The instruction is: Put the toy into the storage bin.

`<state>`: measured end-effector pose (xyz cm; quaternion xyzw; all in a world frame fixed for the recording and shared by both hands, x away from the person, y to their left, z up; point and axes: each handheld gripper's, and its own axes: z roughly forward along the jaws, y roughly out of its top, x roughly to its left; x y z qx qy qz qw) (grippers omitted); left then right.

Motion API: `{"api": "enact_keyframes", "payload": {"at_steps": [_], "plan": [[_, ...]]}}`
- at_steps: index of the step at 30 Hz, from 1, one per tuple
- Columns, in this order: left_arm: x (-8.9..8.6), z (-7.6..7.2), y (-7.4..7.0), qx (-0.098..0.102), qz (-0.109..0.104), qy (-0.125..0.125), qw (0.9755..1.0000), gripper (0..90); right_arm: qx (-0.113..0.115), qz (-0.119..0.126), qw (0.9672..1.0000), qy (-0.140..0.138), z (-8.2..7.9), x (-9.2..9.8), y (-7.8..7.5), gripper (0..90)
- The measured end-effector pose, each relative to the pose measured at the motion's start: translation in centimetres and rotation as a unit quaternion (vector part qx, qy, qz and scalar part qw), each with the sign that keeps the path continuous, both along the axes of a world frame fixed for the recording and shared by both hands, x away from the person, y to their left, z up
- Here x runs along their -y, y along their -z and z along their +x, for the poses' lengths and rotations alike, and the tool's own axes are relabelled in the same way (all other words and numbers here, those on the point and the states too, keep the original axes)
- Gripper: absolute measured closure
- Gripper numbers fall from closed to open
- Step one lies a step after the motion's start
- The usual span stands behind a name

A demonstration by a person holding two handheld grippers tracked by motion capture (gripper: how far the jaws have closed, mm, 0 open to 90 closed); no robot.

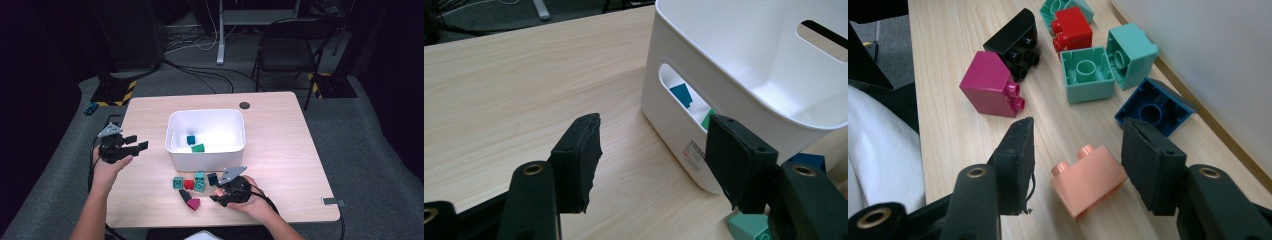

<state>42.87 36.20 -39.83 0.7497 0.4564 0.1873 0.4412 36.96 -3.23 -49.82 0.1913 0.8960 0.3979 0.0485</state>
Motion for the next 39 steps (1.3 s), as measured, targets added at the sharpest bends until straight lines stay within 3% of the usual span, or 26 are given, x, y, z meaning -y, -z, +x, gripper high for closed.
{"api": "enact_keyframes", "payload": {"at_steps": [14,20,27,31,39], "plan": [[0.1,0.0,0.1,0.003,-0.002,-0.002,1.0000,39.1,-0.001,-0.009,1.0000,0.004,-0.9,1.0,0.2,49.8],[0.0,0.0,0.1,-0.002,0.001,0.001,1.0000,39.1,0.002,-0.014,0.9999,0.006,-0.9,1.3,0.4,56.5],[0.1,0.1,0.1,-0.002,0.001,0.002,1.0000,39.1,0.002,-0.015,0.9999,0.008,-1.0,1.4,0.4,58.1],[0.1,0.1,0.2,-0.001,0.000,0.000,1.0000,39.1,-0.004,-0.013,0.9999,0.006,-1.1,1.3,0.0,58.3],[0.1,0.1,0.2,-0.001,-0.001,0.000,1.0000,39.2,0.007,-0.009,0.9999,0.008,-0.9,1.0,-1.3,58.4]]}}
